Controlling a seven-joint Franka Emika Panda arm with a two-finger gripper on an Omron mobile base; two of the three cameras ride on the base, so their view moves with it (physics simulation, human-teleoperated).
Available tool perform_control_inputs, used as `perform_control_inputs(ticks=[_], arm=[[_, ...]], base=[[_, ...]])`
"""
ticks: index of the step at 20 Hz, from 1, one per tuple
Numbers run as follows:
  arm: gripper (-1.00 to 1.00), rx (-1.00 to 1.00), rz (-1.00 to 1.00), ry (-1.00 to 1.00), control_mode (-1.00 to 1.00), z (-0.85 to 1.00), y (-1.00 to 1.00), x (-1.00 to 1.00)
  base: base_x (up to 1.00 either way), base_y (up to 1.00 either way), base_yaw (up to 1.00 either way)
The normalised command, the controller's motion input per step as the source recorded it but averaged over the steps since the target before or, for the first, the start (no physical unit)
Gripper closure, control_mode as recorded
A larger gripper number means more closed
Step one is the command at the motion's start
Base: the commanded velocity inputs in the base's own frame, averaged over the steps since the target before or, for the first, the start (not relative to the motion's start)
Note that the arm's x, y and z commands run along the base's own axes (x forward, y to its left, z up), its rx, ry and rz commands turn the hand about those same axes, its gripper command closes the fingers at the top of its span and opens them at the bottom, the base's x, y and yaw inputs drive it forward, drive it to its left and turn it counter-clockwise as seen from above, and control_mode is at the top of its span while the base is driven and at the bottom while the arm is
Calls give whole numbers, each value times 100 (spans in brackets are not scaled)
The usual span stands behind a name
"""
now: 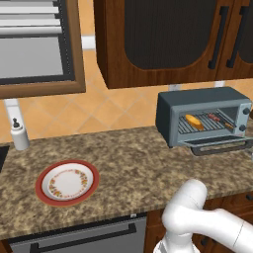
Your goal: Pick up the kebab skewer and baguette bread, and place them inside the toaster oven. Close the toaster oven door and start by setting the timer.
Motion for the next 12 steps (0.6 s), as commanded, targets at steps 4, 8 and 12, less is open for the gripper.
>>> perform_control_inputs(ticks=[4,8,12], arm=[[-100,0,-2,-6,-100,59,33,34],[-100,0,-6,-8,-100,47,53,49],[-100,0,-9,-7,-100,26,61,58]], base=[[0,0,0],[0,0,0],[0,0,0]])
